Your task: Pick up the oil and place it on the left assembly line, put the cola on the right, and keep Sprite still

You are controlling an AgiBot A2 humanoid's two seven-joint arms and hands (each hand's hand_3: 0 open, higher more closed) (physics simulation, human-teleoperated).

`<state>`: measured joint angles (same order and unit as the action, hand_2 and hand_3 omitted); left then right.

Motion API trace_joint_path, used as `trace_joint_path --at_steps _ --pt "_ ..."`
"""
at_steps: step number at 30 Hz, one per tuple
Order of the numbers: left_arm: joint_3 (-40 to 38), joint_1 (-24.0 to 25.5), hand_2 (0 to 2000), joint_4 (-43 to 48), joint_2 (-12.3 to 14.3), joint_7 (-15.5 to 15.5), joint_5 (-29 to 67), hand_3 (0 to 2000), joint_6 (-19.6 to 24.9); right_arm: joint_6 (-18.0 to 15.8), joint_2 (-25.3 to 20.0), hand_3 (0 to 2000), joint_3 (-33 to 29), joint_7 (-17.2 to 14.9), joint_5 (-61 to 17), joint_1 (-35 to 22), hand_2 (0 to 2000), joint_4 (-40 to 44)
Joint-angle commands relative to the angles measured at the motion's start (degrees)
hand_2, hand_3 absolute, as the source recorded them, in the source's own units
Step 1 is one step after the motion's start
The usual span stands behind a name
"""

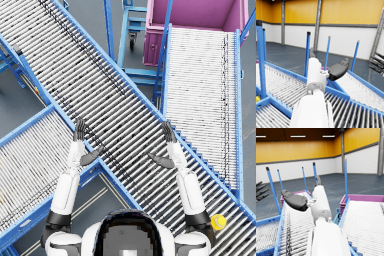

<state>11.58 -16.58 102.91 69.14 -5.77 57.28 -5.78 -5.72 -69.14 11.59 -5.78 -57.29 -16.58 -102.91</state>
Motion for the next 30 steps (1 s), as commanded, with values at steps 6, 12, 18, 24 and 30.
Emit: trace_joint_path --at_steps 6,12,18,24,30 --pt "0.0 0.0 0 0.0 0.0 0.0 0.0 0 0.0 0.0 0.0 0 0.0 0.0 0.0 0.0 0 0.0" --pt "0.0 0.0 0 0.0 0.0 0.0 0.0 0 0.0 0.0 0.0 0 0.0 0.0 0.0 0.0 0 0.0" --pt "0.0 0.0 0 0.0 0.0 0.0 0.0 0 0.0 0.0 0.0 0 0.0 0.0 0.0 0.0 0 0.0" --pt "0.0 0.0 0 0.0 0.0 0.0 0.0 0 0.0 0.0 0.0 0 0.0 0.0 0.0 0.0 0 0.0" --pt "0.0 0.0 0 0.0 0.0 0.0 0.0 0 0.0 0.0 0.0 0 0.0 0.0 0.0 0.0 0 0.0"
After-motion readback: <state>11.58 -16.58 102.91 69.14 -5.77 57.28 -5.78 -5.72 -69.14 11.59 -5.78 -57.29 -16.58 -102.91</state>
